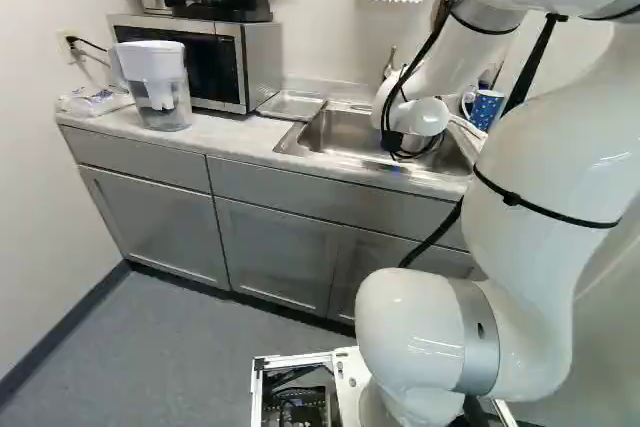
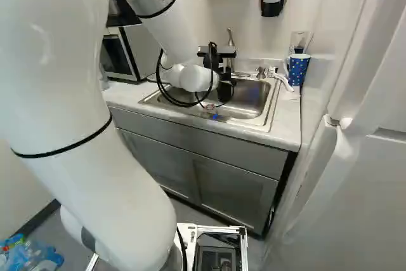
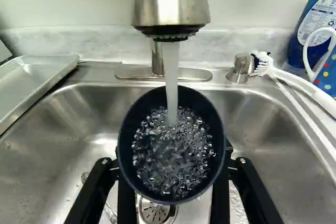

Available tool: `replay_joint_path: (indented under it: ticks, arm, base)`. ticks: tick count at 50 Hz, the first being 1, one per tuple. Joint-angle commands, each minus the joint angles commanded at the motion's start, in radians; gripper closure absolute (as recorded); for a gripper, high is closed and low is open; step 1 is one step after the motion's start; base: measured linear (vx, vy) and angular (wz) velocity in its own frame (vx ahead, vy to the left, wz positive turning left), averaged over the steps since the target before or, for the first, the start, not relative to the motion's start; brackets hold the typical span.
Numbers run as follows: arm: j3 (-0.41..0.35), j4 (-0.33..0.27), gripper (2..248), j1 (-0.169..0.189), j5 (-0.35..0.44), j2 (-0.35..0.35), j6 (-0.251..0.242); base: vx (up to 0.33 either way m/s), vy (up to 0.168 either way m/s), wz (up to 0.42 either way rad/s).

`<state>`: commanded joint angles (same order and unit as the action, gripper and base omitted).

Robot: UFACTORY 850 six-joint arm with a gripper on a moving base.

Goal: Rinse the cup and place it in the tray

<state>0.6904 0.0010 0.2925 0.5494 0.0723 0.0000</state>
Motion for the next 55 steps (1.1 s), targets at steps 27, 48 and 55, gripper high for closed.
replay_joint_path:
  ticks: [27, 48, 55]
  arm:
    - [0.003, 0.0, 125, -0.064, 0.0, 0.003, 0.0]
    - [0.019, 0.0, 125, -0.132, 0.0, 0.018, 0.0]
    - [0.027, 0.0, 125, -0.154, 0.0, 0.026, 0.0]
  base:
    - [0.0, 0.0, 0.0]
    - [0.0, 0.0, 0.0]
    - [0.0, 0.0, 0.0]
